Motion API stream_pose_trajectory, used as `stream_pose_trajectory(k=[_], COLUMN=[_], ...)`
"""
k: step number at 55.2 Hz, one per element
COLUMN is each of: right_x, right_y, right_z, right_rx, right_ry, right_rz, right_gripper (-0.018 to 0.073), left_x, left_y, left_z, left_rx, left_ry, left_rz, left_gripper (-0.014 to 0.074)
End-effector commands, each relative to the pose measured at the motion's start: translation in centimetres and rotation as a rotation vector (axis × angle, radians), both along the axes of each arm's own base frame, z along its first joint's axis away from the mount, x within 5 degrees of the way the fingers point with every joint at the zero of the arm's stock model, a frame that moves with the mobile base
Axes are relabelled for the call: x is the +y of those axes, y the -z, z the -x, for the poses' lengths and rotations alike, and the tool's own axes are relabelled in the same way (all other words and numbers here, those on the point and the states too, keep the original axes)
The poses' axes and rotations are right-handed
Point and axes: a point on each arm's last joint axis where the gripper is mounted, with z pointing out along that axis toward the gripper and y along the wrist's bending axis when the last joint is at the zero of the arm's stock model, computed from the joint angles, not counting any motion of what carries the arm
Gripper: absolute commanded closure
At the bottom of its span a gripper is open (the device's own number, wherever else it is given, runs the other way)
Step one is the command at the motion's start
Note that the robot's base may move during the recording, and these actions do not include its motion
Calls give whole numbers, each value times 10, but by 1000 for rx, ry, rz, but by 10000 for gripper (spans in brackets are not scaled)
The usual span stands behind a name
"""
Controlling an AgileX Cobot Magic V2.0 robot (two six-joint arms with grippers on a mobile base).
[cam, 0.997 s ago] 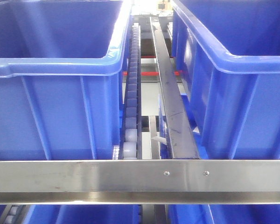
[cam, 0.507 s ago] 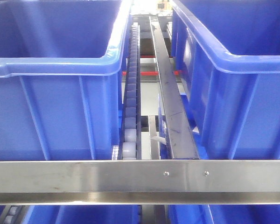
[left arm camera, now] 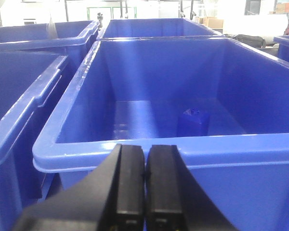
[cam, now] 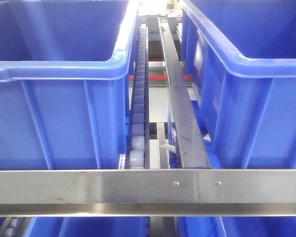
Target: Pick and sort blue part to right shelf
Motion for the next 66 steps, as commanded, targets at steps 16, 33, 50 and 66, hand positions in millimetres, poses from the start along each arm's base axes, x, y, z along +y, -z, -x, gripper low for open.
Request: stream_pose_trajectory(k=[16, 33, 50, 66], right_x=[-1, 3, 4, 4], right_y=[-14, 44, 74, 74], right_z=[0, -27, -29, -29], right_rx=[-92, -175, -224, -223], right_ry=[6, -21, -22, -22], right_rz=[25, -29, -104, -103], right_gripper=[522, 522, 522, 522], left_x=[1, 1, 1, 1], left_y=[2, 2, 2, 2], left_z=[1, 1, 1, 1], left_rx=[-72, -72, -72, -70], left_ry=[-2, -2, -2, -2], left_rz=[24, 24, 24, 24], left_gripper=[472, 472, 472, 472])
